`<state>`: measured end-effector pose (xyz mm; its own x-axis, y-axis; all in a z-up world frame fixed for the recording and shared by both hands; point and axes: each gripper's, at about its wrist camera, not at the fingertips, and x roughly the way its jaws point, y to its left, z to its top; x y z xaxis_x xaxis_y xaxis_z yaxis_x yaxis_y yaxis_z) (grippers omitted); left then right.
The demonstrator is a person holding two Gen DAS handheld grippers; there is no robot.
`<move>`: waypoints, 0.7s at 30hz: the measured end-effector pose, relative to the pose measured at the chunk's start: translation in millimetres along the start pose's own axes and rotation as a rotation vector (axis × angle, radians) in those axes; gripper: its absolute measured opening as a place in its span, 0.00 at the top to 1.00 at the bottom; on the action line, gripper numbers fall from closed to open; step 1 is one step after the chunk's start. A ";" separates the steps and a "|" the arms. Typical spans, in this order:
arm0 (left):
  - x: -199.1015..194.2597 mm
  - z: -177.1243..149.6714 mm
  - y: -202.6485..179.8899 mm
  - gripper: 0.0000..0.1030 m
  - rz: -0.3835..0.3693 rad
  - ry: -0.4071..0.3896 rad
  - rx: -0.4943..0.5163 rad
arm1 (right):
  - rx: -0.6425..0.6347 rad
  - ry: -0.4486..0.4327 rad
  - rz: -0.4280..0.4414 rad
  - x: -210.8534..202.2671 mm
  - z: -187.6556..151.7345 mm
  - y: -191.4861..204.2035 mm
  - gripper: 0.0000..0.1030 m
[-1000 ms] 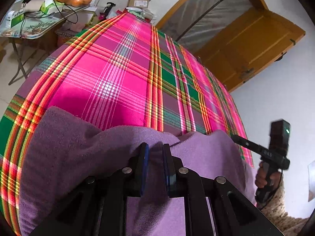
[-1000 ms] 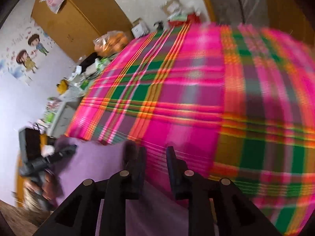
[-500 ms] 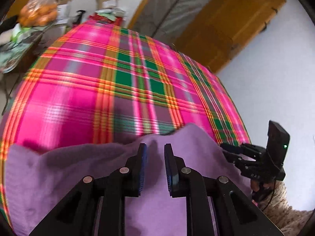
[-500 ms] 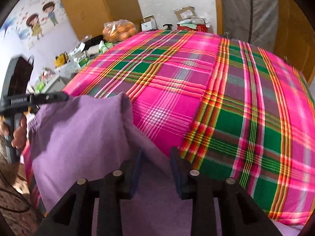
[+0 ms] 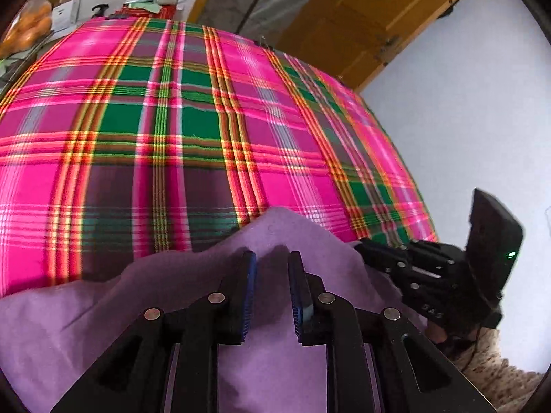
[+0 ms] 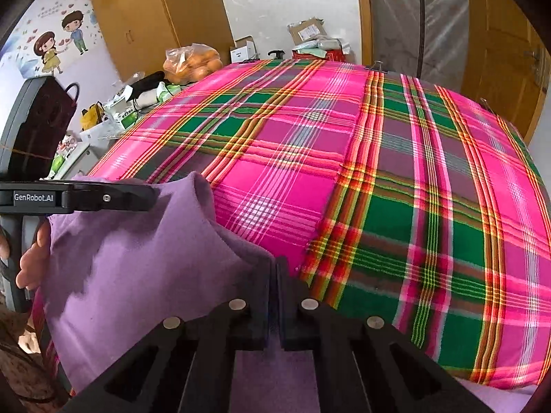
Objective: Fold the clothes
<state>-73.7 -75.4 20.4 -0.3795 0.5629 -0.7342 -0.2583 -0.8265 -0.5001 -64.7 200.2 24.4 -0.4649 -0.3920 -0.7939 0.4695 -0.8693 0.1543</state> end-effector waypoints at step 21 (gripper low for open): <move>-28.4 -32.1 7.1 0.80 0.059 -0.065 -0.034 | 0.203 -0.142 -0.227 -89.9 -69.9 -25.6 0.66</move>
<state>-36.3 -97.2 23.1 -0.4506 0.5109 -0.7321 -0.2042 -0.8573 -0.4726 17.5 278.7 50.8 -0.6475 -0.2072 -0.7334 0.1898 -0.9759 0.1081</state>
